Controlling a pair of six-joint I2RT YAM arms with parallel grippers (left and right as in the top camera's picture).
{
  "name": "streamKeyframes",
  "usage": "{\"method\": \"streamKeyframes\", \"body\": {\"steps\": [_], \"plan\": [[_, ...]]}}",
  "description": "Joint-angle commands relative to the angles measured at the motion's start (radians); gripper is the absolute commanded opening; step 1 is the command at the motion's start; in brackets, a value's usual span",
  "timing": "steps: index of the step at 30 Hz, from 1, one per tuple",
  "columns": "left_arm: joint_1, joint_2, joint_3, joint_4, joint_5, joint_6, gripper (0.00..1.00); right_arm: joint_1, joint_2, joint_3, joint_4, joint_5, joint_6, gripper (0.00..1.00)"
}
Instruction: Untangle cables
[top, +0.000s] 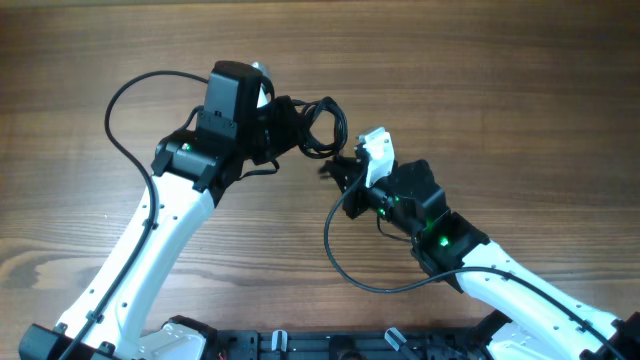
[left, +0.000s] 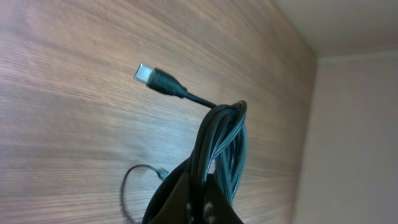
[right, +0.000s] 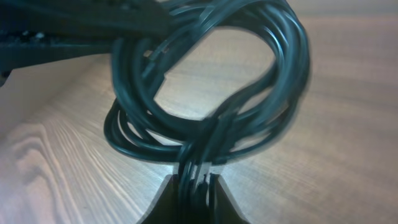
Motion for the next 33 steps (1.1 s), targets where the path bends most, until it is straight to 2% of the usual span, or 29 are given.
{"method": "streamKeyframes", "body": {"steps": [1, 3, 5, 9, 12, 14, 15, 16, 17, 19, 21, 23, 25, 29, 31, 33], "plan": [[0.0, -0.009, 0.006, 0.0, -0.224, 0.24, 0.04, 0.006, -0.048, 0.022, -0.047, -0.137, 0.125, 0.04], [0.0, -0.009, 0.006, -0.004, -0.29, 0.377, 0.04, 0.006, -0.1, 0.022, -0.073, -0.291, 0.171, 0.04], [-0.001, -0.009, 0.006, -0.003, -0.307, 0.437, 0.04, 0.006, -0.152, 0.022, -0.108, -0.355, 0.24, 0.05], [-0.005, -0.009, 0.006, -0.003, -0.295, 0.481, 0.04, 0.002, -0.195, 0.022, -0.107, -0.364, 0.343, 0.04], [-0.025, -0.009, 0.006, 0.006, -0.197, 0.533, 0.04, -0.025, -0.189, 0.022, -0.109, -0.332, 0.405, 0.06], [-0.038, -0.009, 0.006, 0.024, -0.191, 0.51, 0.04, -0.032, -0.175, 0.022, -0.119, -0.26, 0.403, 0.35], [-0.038, -0.009, 0.006, 0.035, -0.191, 0.457, 0.04, -0.032, -0.162, 0.022, -0.123, -0.257, 0.401, 0.65], [-0.038, -0.009, 0.006, 0.041, -0.191, 0.439, 0.04, -0.032, -0.143, 0.022, -0.132, -0.257, 0.394, 0.9], [-0.038, -0.009, 0.006, 0.042, -0.19, 0.455, 0.04, -0.032, -0.122, 0.022, -0.141, -0.244, 0.351, 1.0], [-0.038, -0.009, 0.006, 0.027, -0.175, 0.556, 0.04, -0.032, -0.097, 0.022, -0.152, -0.174, 0.35, 1.0], [-0.026, -0.009, 0.006, -0.002, 0.008, 0.725, 0.04, -0.037, -0.097, 0.022, -0.151, -0.04, 0.332, 1.0], [0.001, -0.009, 0.006, -0.011, 0.191, 0.778, 0.04, -0.039, -0.097, 0.022, -0.135, 0.005, 0.246, 0.96], [0.041, -0.009, 0.006, -0.021, 0.414, 0.818, 0.04, -0.039, -0.097, 0.022, -0.099, 0.006, 0.217, 0.94], [0.079, -0.009, 0.006, -0.022, 0.664, 0.817, 0.04, -0.039, -0.071, 0.022, -0.089, 0.019, 0.219, 0.69], [0.081, -0.009, 0.006, -0.025, 0.765, 0.816, 0.04, -0.039, -0.052, 0.022, -0.051, 0.018, 0.222, 0.45], [0.081, -0.009, 0.006, -0.052, 0.786, 0.813, 0.04, -0.039, -0.048, 0.022, 0.015, 0.016, 0.225, 0.28]]}}
